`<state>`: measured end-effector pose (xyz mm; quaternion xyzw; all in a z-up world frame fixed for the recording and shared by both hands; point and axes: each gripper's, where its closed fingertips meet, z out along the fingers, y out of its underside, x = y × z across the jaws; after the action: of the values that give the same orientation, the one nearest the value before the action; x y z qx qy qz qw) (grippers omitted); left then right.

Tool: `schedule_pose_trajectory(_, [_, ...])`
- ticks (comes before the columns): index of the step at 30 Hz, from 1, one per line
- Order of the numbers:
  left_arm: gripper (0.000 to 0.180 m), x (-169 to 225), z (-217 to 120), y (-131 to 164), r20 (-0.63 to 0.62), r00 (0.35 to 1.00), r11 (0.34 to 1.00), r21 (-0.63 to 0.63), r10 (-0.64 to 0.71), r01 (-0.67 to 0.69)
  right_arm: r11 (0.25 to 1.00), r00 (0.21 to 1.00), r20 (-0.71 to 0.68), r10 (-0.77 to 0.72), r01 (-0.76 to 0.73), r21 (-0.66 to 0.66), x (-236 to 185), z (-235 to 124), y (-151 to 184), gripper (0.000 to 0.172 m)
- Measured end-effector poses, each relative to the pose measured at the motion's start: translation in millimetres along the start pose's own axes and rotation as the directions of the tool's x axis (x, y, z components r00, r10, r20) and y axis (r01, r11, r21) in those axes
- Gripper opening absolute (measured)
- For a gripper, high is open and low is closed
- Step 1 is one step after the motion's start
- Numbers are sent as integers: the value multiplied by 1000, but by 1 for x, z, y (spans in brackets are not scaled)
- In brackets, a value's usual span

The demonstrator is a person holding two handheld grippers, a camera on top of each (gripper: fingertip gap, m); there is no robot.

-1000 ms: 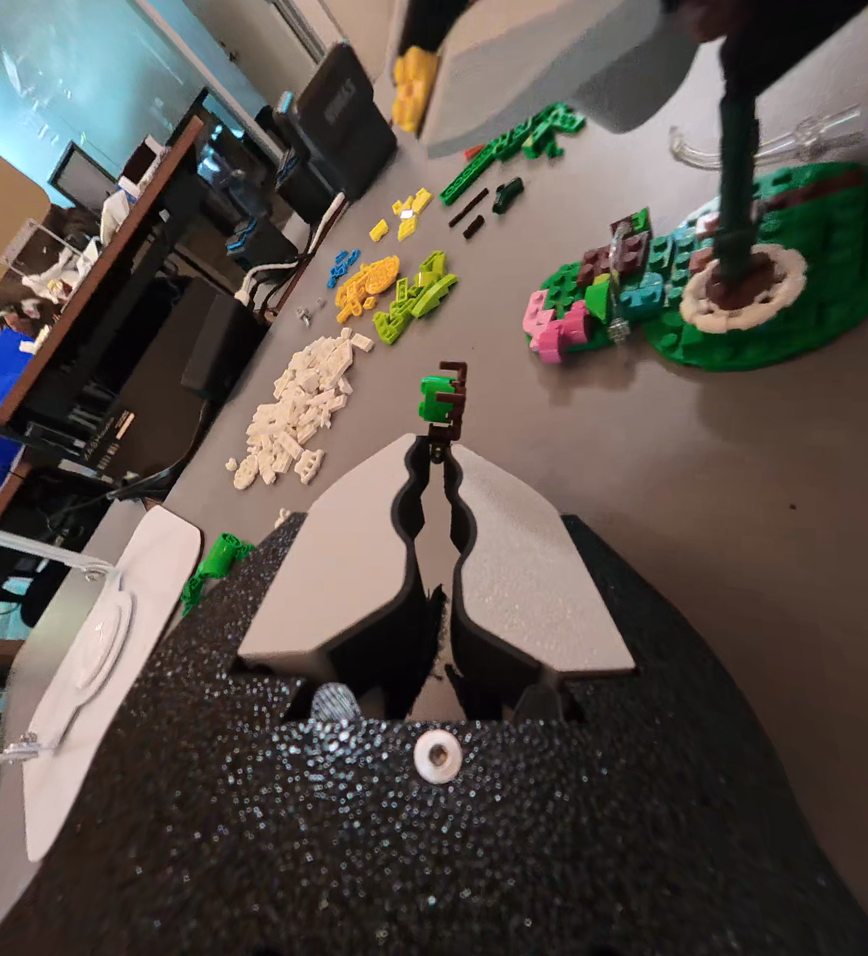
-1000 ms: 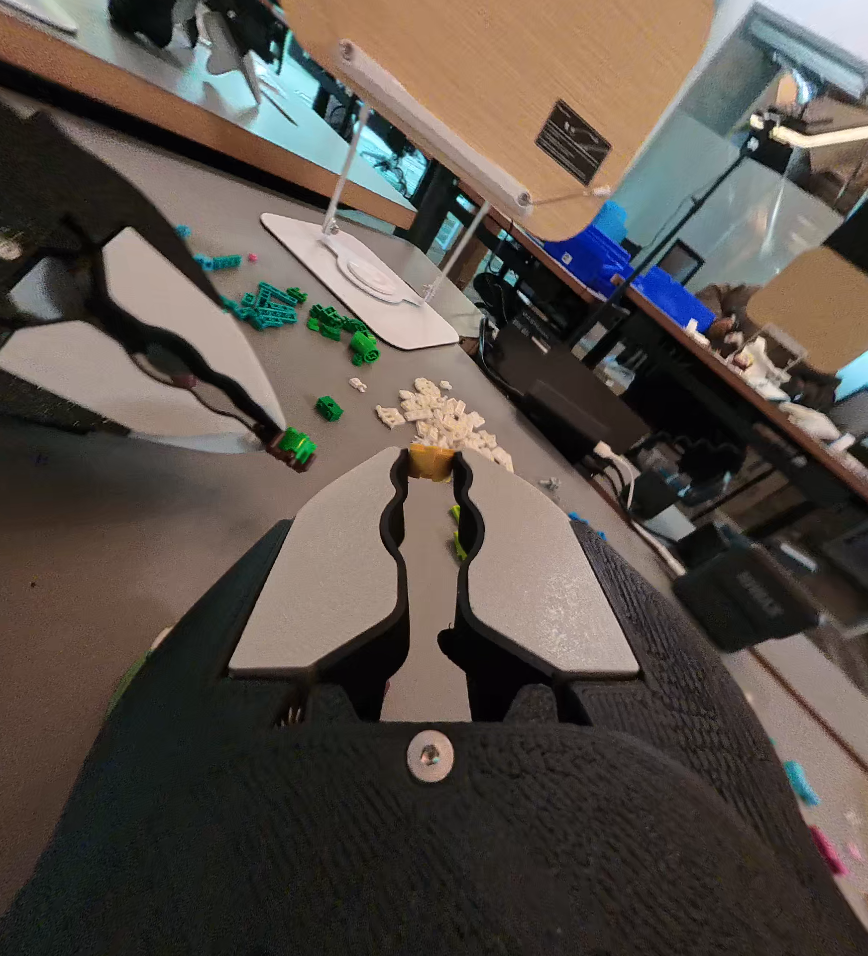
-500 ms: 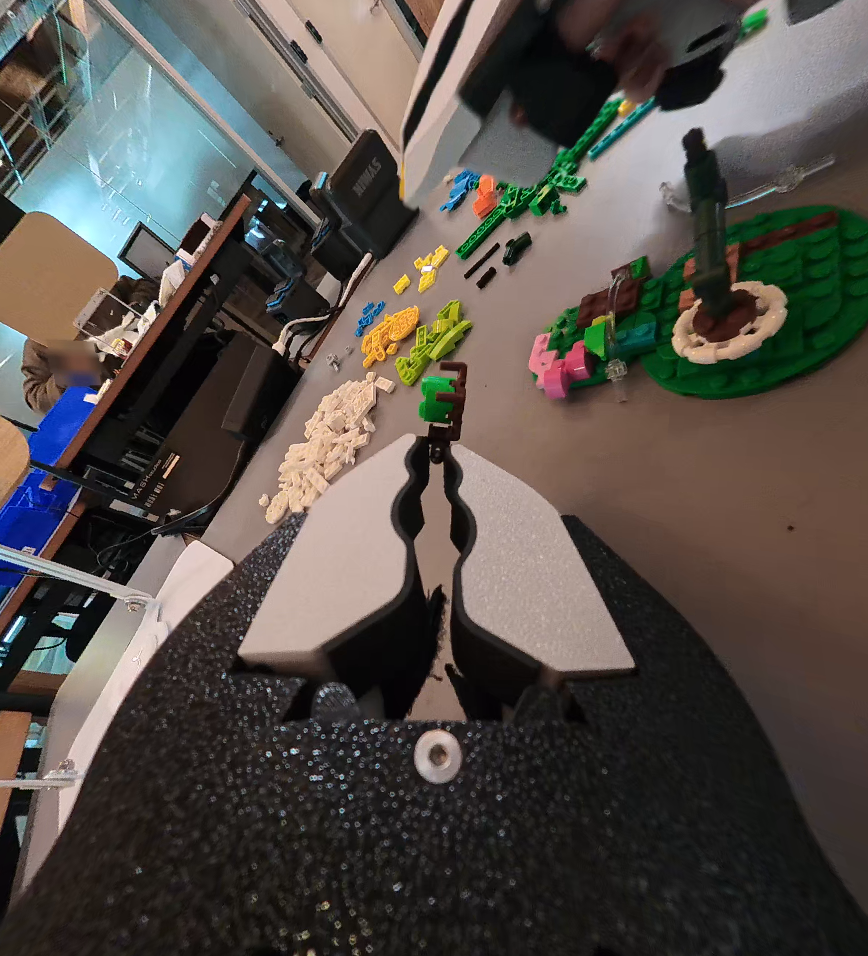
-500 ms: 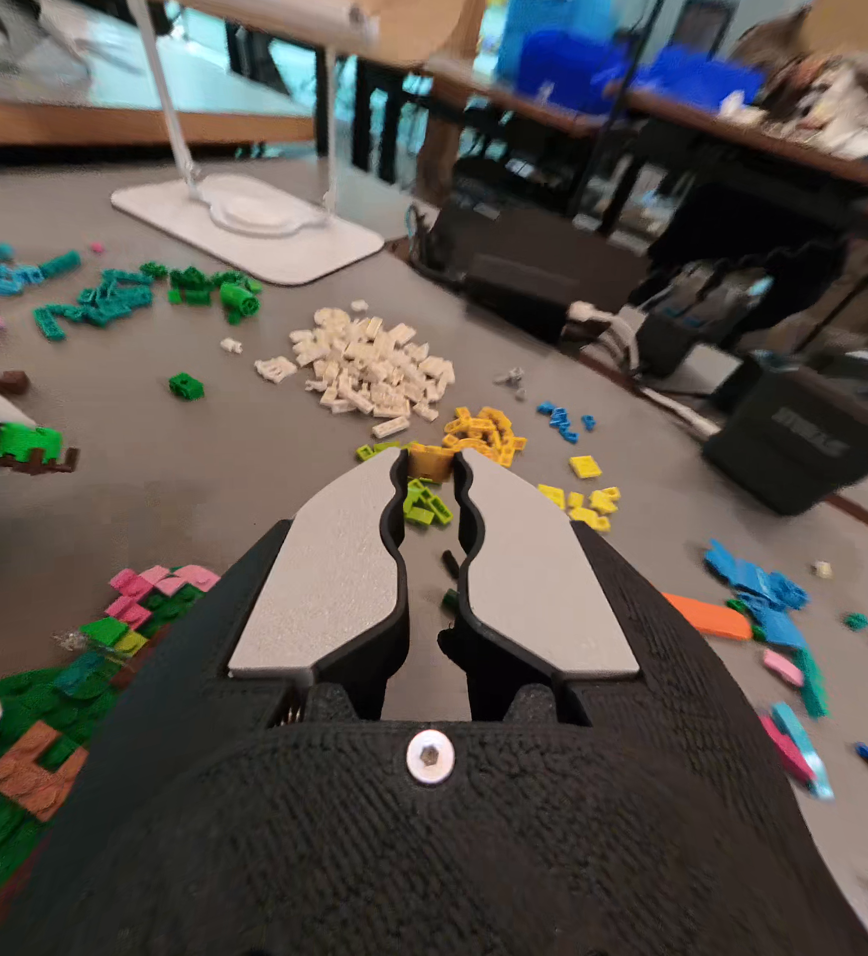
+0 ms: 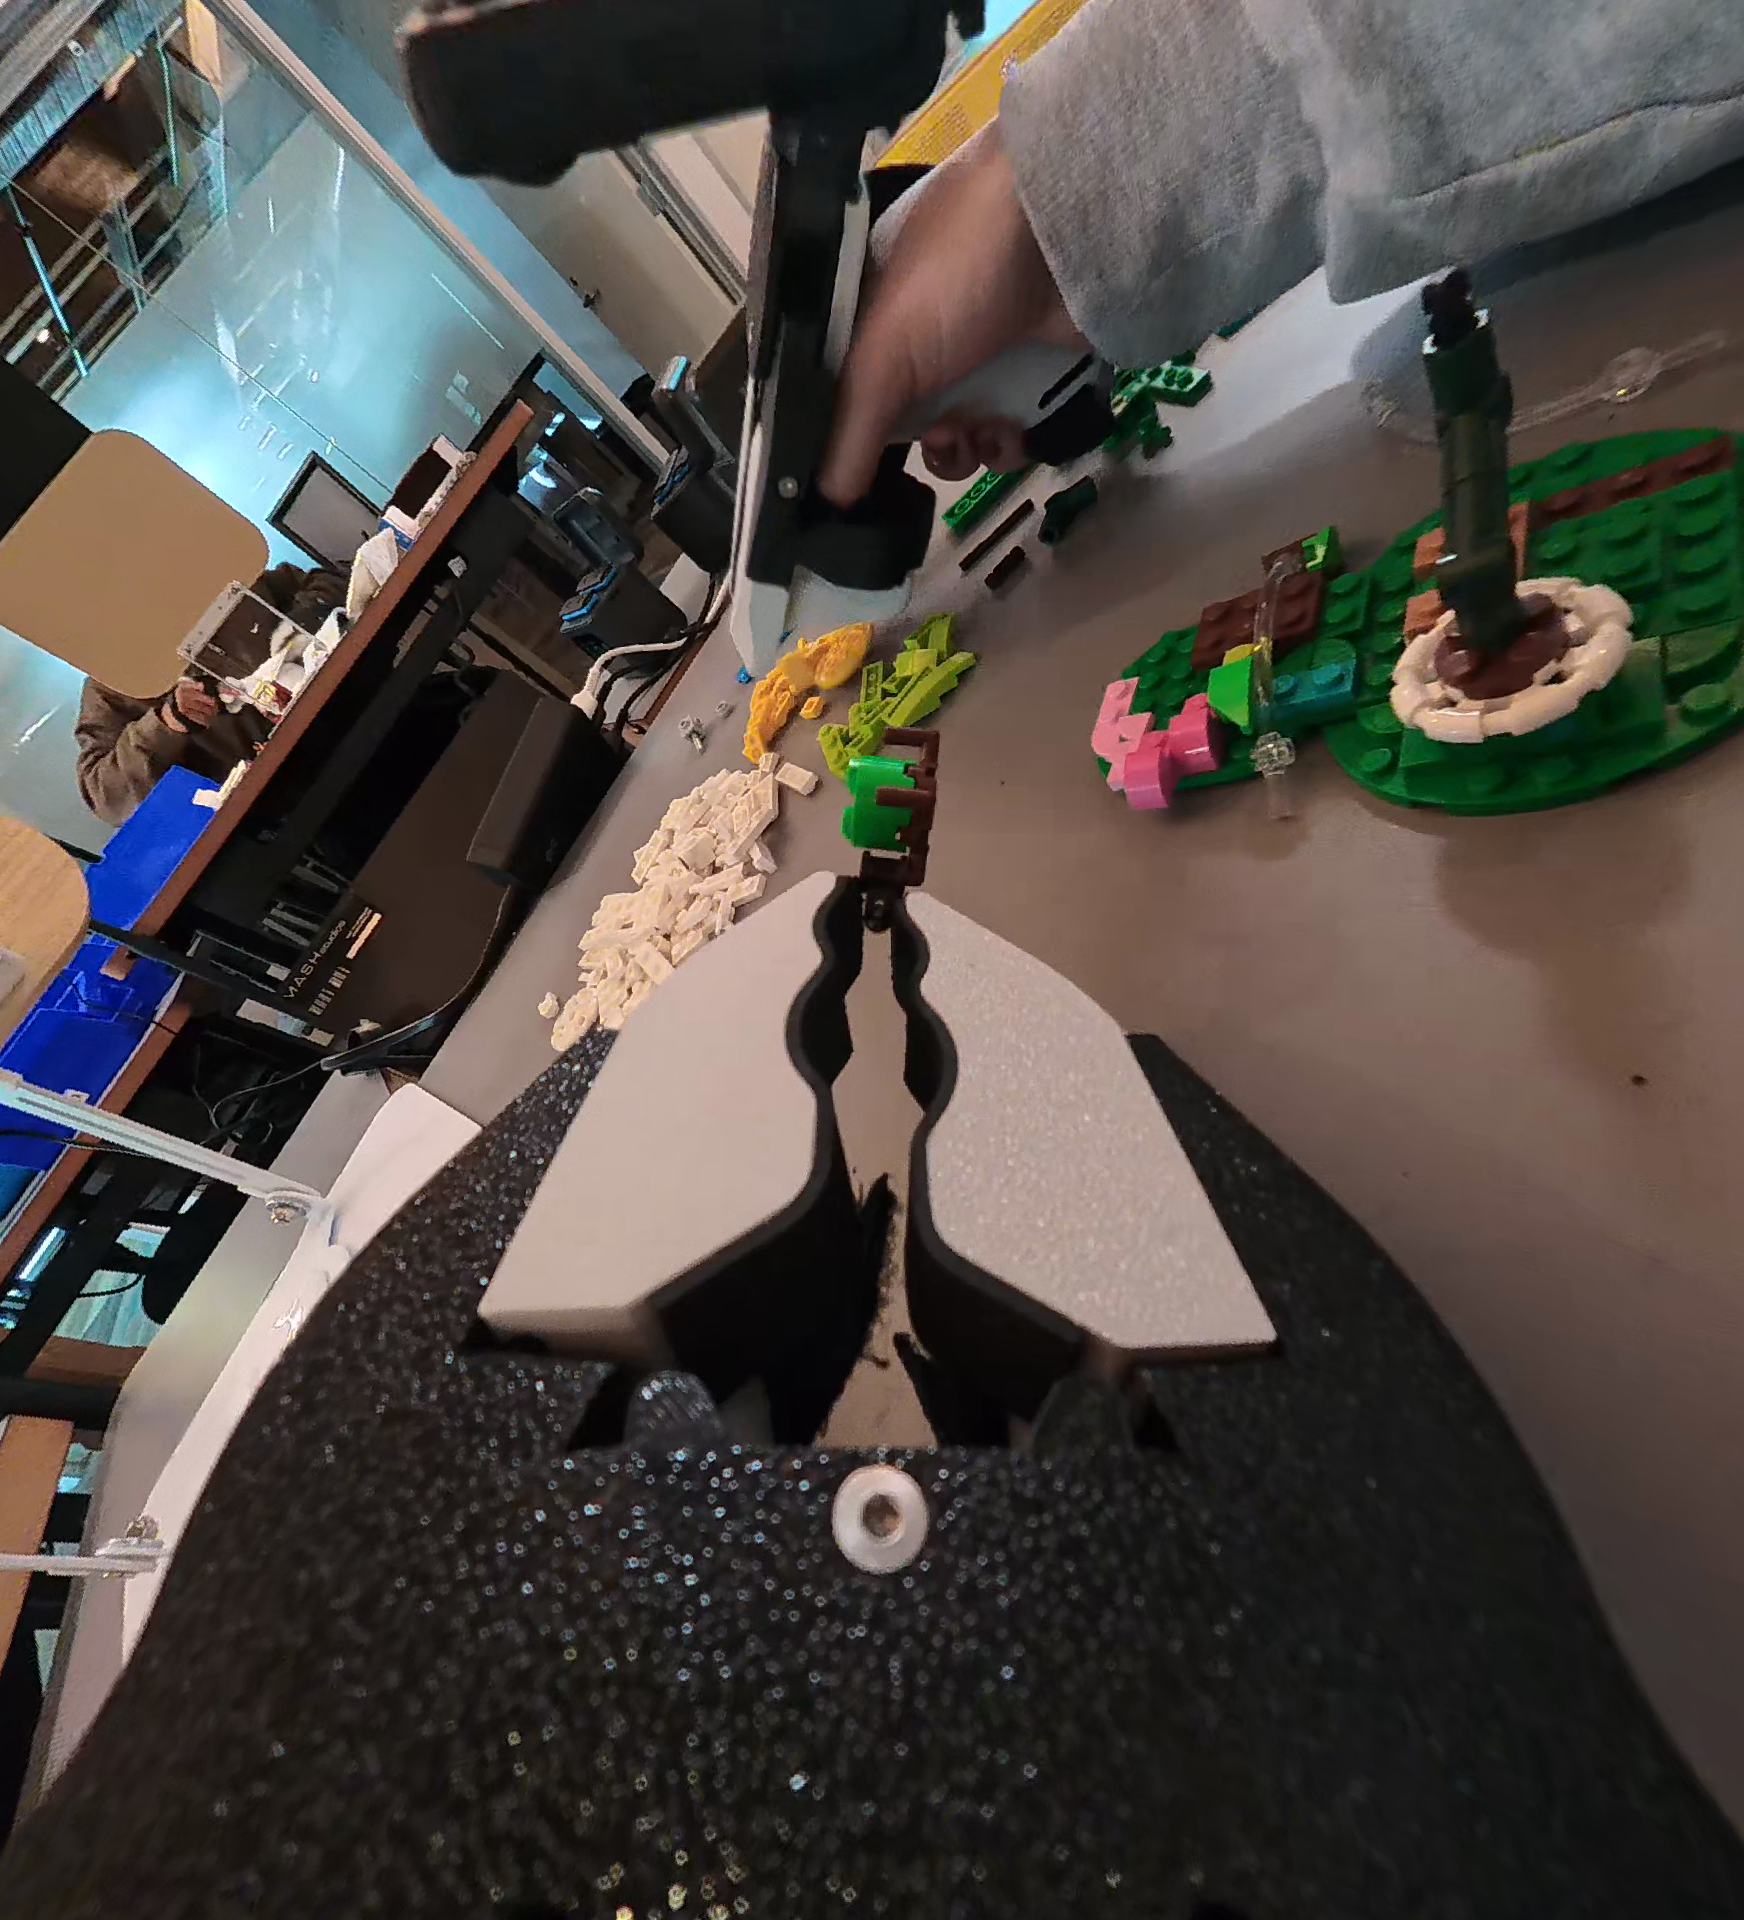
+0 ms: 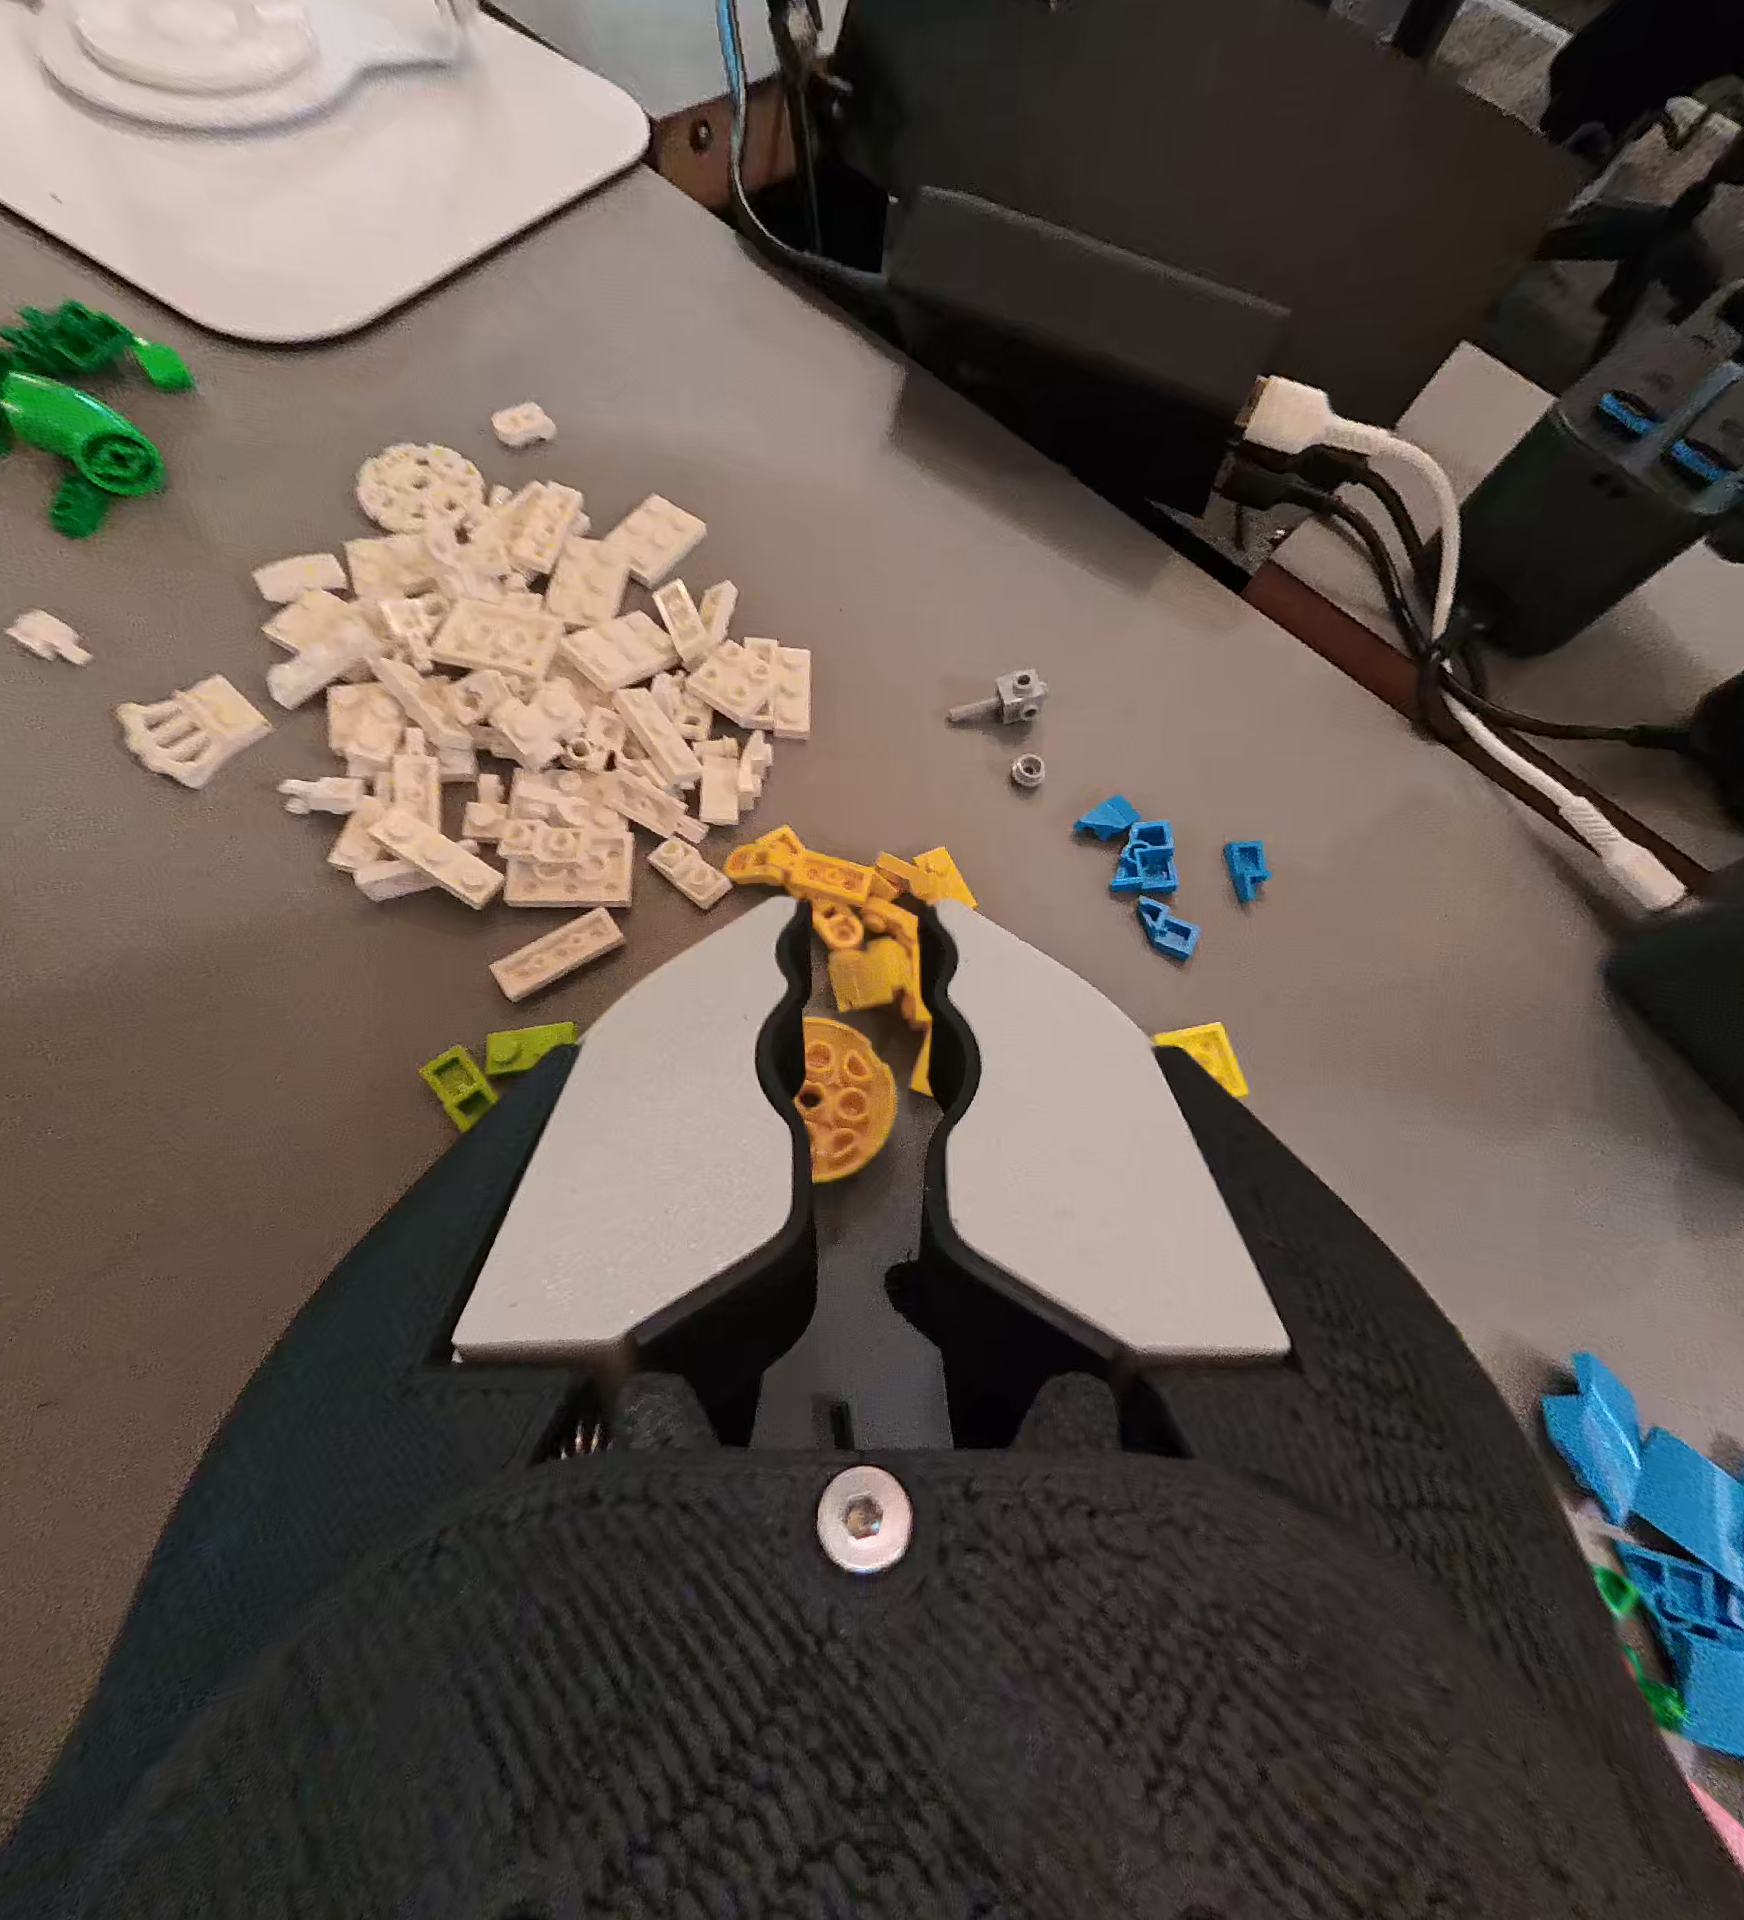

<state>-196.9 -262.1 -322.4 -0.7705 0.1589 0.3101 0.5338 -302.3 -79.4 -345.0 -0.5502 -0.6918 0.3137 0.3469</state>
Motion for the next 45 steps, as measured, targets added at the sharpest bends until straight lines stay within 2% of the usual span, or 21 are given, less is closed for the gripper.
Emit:
schedule_pose_trajectory(3, [6,1,1,0,-2,1000,1000,-1,4,-4,999,1000,-10,2,-2,34,2,-6,-5,22])
schedule_pose_trajectory(5, [6,0,1,-1,1,1000,1000,-1,3,-3,994,999,41,4,-9,109,-8,-22,-19,25])
schedule_pose_trajectory(7, [6,-1,0,-1,1,1000,1000,4,-9,9,972,981,185,-55,10,235,-43,-50,-40,27])
schedule_pose_trajectory(9, [6,-3,0,-2,5,1000,1000,10,-22,22,946,931,329,-158,47,321,-91,-82,-45,27])
schedule_pose_trajectory(13, [6,-3,-1,-6,11,1000,999,35,-27,26,935,827,470,-309,175,308,-164,-121,-15,35])
schedule_pose_trajectory(16, [6,-3,-2,-10,25,1000,999,52,-5,4,906,855,370,-364,233,353,-177,-131,-8,35])
schedule_pose_trajectory(18, [6,-5,-4,-14,37,999,997,77,1,-4,895,890,296,-347,220,388,-175,-133,-10,34])
schedule_pose_trajectory(21, [6,-4,-9,-25,39,999,989,146,4,-10,889,895,315,-315,161,430,-183,-140,-13,32])
schedule_pose_trajectory(26, [6,-3,-13,-32,48,998,981,189,29,-38,835,892,194,-409,281,473,-184,-140,-13,32])
schedule_pose_trajectory(31, [6,-10,-14,-30,76,997,982,186,9,-23,745,894,-49,-446,401,534,-167,-146,-27,30])
schedule_pose_trajectory(32, [6,-13,-14,-29,95,995,983,183,7,-24,732,903,-138,-407,413,542,-154,-148,-32,30])
schedule_pose_trajectory(34, [6,-38,-23,-29,260,966,984,177,-15,-32,733,915,-306,-263,396,553,-121,-157,-37,25])
schedule_pose_trajectory(36, [6,-59,-34,-29,356,931,977,213,-78,0,740,907,-405,-116,351,574,-91,-169,-30,21])
schedule_pose_trajectory(38, [6,-70,-41,-25,370,914,966,249,-167,75,732,877,-479,-45,355,582,-70,-181,-21,16])
schedule_pose_trajectory(40, [6,-73,-40,-20,367,910,963,246,-194,106,731,843,-538,-2,369,574,-57,-190,-14,14])
schedule_pose_trajectory(45, [6,-62,-31,-16,354,930,980,197,-97,27,750,802,-592,76,345,564,-40,-199,1,8])
